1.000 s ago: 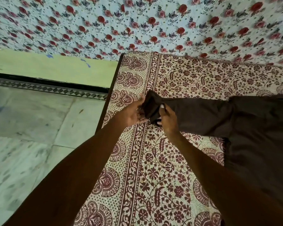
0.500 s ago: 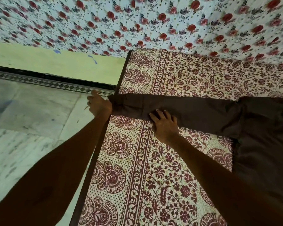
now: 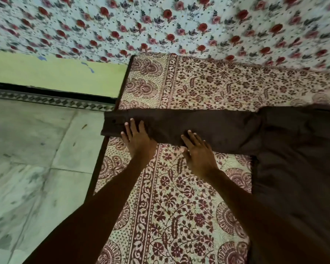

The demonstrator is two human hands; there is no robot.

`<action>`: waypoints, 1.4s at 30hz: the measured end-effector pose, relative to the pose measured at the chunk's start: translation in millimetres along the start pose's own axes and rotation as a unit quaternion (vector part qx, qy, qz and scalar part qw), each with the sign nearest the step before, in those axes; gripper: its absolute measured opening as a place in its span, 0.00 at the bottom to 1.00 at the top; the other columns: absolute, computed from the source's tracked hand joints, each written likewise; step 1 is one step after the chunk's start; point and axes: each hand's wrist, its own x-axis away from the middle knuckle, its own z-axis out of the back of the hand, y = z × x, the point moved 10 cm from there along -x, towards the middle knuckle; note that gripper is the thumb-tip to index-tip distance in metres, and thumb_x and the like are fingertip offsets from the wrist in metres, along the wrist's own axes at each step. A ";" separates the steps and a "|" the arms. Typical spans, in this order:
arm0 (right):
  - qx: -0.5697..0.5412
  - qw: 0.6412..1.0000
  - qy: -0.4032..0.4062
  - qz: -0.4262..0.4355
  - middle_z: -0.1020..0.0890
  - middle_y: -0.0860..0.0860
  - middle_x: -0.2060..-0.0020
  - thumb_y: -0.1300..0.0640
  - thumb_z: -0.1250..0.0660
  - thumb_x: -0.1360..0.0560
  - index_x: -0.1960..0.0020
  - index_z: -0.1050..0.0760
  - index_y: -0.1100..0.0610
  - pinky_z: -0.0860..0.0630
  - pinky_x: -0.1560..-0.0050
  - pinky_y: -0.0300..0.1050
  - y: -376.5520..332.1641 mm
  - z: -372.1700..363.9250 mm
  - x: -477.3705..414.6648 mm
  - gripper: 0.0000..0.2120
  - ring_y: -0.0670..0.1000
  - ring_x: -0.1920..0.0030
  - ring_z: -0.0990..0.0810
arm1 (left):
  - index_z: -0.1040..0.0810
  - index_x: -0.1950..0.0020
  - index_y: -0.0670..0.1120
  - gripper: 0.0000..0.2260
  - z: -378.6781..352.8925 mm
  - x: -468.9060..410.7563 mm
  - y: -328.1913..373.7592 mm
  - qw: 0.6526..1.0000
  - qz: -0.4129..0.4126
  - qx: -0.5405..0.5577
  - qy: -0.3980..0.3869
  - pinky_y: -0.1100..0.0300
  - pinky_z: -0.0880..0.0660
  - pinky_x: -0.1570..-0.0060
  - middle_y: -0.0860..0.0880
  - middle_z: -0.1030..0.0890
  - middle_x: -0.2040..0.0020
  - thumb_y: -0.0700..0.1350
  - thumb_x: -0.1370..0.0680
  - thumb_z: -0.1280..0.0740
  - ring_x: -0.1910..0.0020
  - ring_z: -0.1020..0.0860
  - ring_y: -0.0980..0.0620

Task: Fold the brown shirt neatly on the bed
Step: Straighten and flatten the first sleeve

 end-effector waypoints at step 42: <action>0.137 0.983 -0.009 0.123 0.21 0.56 0.41 0.60 0.27 0.34 0.39 0.22 0.56 0.28 0.40 0.56 -90.3 2.1 -38.3 0.23 0.60 0.39 0.26 | 0.20 0.42 0.37 0.22 34.1 -51.3 -140.6 0.927 0.255 0.273 0.001 0.51 0.25 0.42 0.37 0.19 0.43 0.55 0.24 0.33 0.42 0.21 0.38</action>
